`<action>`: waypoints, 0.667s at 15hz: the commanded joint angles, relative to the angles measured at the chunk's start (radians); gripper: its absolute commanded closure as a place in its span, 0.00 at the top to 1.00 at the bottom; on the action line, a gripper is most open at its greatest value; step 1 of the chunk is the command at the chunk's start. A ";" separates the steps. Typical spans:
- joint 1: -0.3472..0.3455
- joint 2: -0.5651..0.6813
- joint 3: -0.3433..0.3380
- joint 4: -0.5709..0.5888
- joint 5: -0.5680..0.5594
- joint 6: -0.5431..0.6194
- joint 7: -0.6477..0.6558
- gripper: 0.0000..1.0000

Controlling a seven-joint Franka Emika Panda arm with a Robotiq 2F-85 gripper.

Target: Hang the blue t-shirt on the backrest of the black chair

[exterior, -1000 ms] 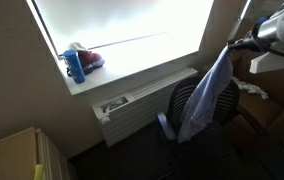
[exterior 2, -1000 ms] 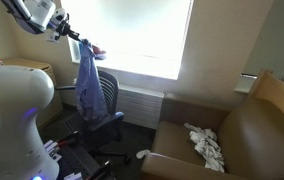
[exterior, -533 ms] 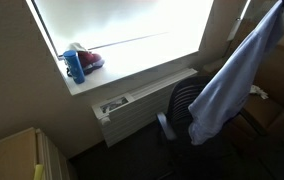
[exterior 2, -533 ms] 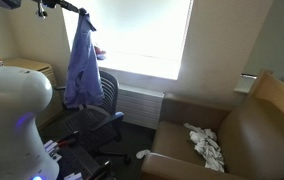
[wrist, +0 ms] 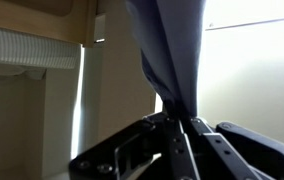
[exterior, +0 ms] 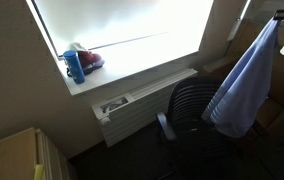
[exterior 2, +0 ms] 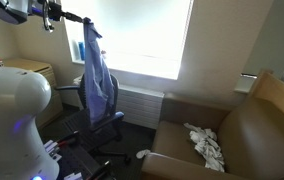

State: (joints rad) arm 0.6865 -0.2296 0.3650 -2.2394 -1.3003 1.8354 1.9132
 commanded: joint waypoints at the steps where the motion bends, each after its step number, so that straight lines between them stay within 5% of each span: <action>1: -0.090 0.063 0.022 0.100 -0.064 -0.053 0.140 0.01; 6: -0.208 0.192 0.033 0.287 -0.137 -0.106 0.320 0.01; 10: -0.221 0.337 0.041 0.460 -0.239 -0.227 0.476 0.01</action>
State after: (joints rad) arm 0.4779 -0.0151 0.3748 -1.9275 -1.4709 1.7176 2.2970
